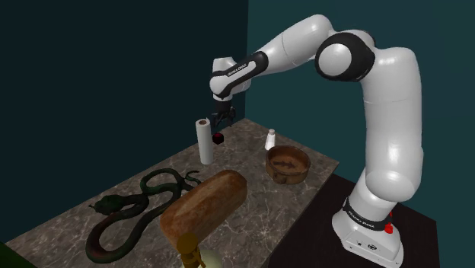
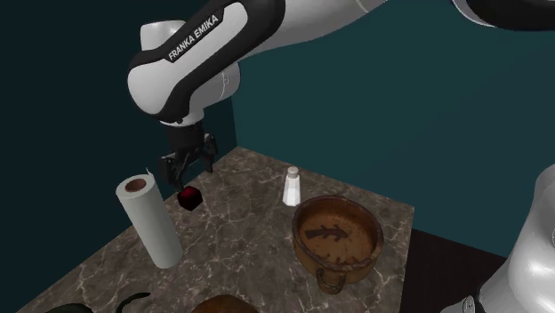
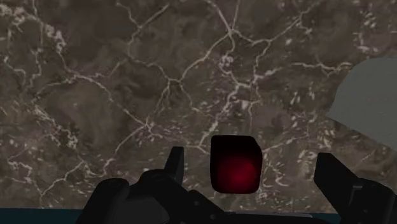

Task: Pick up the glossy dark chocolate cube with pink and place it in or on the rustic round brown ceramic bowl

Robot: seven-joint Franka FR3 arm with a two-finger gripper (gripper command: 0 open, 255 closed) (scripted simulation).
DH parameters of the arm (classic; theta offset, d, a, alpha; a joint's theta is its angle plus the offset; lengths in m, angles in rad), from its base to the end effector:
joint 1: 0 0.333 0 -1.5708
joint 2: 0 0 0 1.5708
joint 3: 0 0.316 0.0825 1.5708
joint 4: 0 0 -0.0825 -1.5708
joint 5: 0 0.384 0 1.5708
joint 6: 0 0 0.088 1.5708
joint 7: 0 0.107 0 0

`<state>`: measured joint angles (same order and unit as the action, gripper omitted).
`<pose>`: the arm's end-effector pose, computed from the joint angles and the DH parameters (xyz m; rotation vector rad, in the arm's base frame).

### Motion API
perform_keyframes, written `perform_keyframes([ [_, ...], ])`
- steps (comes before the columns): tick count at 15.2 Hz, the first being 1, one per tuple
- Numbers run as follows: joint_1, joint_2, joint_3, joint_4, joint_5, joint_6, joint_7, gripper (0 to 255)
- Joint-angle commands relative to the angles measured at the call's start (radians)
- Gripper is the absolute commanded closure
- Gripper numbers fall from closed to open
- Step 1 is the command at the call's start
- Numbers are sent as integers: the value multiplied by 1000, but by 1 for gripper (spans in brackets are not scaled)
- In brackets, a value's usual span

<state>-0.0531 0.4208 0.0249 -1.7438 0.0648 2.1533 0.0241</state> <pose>0.6554 -0.0173 0.3334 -3.0743 0.1390 0.0172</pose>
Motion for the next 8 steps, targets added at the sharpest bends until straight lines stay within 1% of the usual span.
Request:
perform_keyframes([
  [1,-1,85,0,90,4,-4,4,0],
  [2,-1,102,0,109,4,-5,4,0],
  [8,2,142,1,89,6,56,4,0],
])
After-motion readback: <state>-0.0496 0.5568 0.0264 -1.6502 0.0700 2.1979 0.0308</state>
